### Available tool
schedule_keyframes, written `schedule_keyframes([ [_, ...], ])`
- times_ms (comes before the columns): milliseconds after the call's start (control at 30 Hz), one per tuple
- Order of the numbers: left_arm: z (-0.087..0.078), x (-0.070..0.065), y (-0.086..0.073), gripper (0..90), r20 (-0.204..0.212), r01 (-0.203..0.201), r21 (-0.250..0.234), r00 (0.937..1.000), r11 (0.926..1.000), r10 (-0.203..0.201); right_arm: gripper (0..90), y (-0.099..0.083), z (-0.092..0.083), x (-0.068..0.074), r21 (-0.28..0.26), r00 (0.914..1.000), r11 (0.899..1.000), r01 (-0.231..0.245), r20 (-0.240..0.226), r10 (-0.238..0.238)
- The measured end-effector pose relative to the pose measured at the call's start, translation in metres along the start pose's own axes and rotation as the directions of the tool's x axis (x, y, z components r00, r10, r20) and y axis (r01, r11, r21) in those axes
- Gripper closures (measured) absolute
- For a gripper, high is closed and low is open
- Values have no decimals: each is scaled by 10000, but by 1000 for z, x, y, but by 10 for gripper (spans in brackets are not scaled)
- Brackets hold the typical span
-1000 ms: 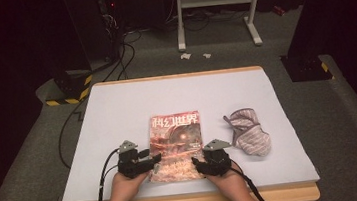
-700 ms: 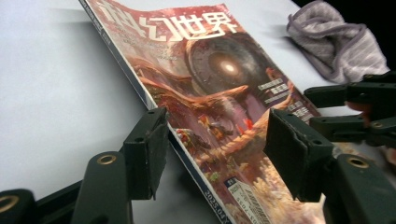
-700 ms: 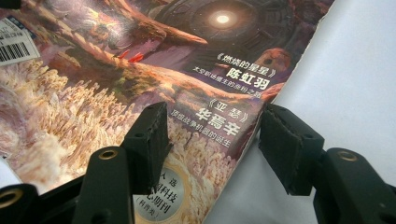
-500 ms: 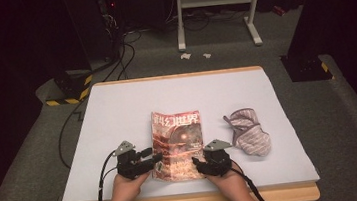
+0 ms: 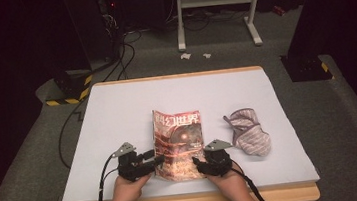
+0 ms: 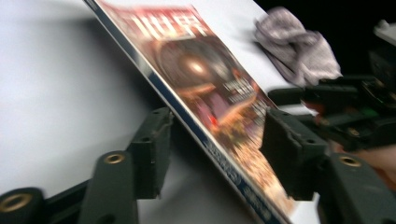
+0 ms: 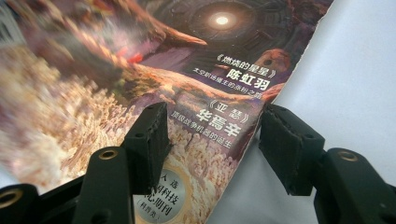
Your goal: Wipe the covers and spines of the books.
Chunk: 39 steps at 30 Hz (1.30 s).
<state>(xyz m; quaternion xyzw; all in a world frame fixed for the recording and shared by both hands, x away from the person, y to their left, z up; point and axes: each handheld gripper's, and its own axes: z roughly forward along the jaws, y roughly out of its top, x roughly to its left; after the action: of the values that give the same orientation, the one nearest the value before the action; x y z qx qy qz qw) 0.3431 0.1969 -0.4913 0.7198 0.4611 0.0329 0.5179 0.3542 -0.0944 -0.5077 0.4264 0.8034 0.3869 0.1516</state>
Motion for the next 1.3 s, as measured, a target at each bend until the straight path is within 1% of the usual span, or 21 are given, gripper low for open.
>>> schedule_keyframes([
  [67, 8, -8, -4, 443, -322, -479, 300, 9983, 9984, 489, 422, 0, 0, 0, -4, 10000, 10000, 10, 2, -10],
  [100, 9, -9, -4, 441, -300, -515, 326, 9982, 9981, 525, 422, 0, 0, 0, -13, 10000, 10000, 37, 12, -37],
  [167, 8, -10, -3, 438, -161, -445, 243, 9989, 9987, 449, 422, 0, 0, 0, -16, 10000, 10000, 37, 12, -37],
  [233, 6, -10, -2, 433, -130, -541, 211, 9984, 9983, 544, 422, 0, 0, 0, -15, 10000, 10000, 32, 5, -32],
  [367, 5, -14, -4, 413, -448, -841, 274, 9954, 9961, 852, 421, 0, 0, 0, -21, 10000, 10000, 31, -7, -31],
  [533, 2, -18, -6, 408, -610, -1079, 279, 9921, 9938, 1094, 420, 0, 0, 0, -23, 10000, 10000, 37, 6, -37],
  [633, -1, -21, -8, 406, -673, -1135, 195, 9911, 9933, 1146, 417, 0, 0, 0, 2, 10000, 10000, 65, -26, -65],
  [700, -2, -23, -9, 405, -730, -1105, 156, 9911, 9938, 1113, 417, -1, -2, -1, 65, 9998, 9999, 141, -137, -141],
  [800, -1, -27, -11, 405, -695, -1179, 270, 9904, 9927, 1195, 412, -4, -6, -2, 157, 9990, 9998, 149, -418, -142],
  [867, 1, -29, -13, 406, -762, -1253, 336, 9889, 9915, 1276, 410, -4, -6, -4, 195, 9985, 9997, 153, -523, -142],
  [933, 2, -33, -15, 409, -938, -1362, 376, 9858, 9900, 1392, 407, -4, -6, -3, 198, 9986, 9997, 165, -512, -155],
  [1000, 4, -37, -17, 411, -994, -1444, 369, 9841, 9888, 1474, 406, -4, -6, -3, 176, 9987, 9997, 176, -482, -168],
  [1100, 5, -42, -19, 413, -1246, -1650, 318, 9779, 9858, 1677, 406, -4, -6, -3, 211, 9987, 9997, 154, -498, -143],
  [1167, 6, -43, -20, 418, -1295, -1616, 218, 9781, 9866, 1630, 406, -4, -6, -2, 218, 9987, 9997, 133, -485, -123],
  [1233, 6, -45, -21, 424, -1381, -1648, 188, 9764, 9861, 1658, 406, -3, -6, -2, 207, 9989, 9997, 127, -453, -118],
  [1300, 6, -45, -21, 424, -1384, -1655, 168, 9763, 9861, 1662, 401, -3, -5, -1, 207, 9991, 9997, 96, -409, -88],
])
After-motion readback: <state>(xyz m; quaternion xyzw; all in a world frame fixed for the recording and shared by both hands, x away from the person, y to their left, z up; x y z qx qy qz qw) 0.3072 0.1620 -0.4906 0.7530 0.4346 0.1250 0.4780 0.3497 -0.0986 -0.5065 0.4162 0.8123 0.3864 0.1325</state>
